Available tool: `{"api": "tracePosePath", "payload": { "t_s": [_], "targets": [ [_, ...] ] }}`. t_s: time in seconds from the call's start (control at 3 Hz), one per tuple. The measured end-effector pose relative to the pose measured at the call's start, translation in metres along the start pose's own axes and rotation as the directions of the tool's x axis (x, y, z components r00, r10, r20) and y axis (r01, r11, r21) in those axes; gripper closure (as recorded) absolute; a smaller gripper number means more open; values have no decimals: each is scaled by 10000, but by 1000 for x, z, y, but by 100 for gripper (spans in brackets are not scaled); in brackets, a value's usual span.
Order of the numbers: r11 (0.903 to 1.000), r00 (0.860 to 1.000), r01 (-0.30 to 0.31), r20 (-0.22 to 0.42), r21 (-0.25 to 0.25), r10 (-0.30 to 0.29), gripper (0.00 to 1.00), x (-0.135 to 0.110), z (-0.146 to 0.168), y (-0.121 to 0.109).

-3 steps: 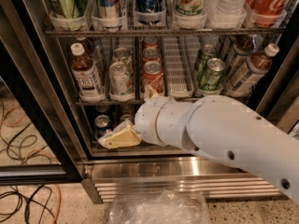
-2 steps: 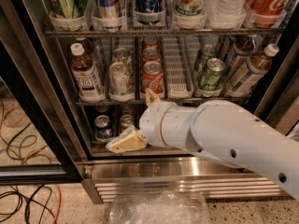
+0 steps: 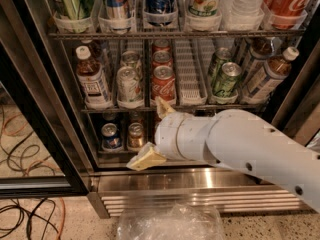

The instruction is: Pick 7up can from middle shelf of fridge

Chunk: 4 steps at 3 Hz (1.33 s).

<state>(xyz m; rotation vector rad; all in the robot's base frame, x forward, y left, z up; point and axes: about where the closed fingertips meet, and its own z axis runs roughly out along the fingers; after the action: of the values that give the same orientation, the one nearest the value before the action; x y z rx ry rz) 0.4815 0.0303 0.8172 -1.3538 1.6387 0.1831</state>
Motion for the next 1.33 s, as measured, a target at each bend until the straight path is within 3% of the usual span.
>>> {"api": "tracePosePath", "payload": {
  "t_s": [0.33, 0.67, 1.0, 1.33],
  "targets": [
    [9990, 9996, -116, 278, 431, 104, 0, -6, 8, 1],
    [9888, 9953, -275, 961, 1468, 135, 0, -25, 22, -11],
    [9658, 9896, -195, 1429, 2586, -182, 0, -48, 31, -24],
    [9477, 9890, -251, 1459, 3183, -228, 0, -53, 28, -38]
  ]
}}
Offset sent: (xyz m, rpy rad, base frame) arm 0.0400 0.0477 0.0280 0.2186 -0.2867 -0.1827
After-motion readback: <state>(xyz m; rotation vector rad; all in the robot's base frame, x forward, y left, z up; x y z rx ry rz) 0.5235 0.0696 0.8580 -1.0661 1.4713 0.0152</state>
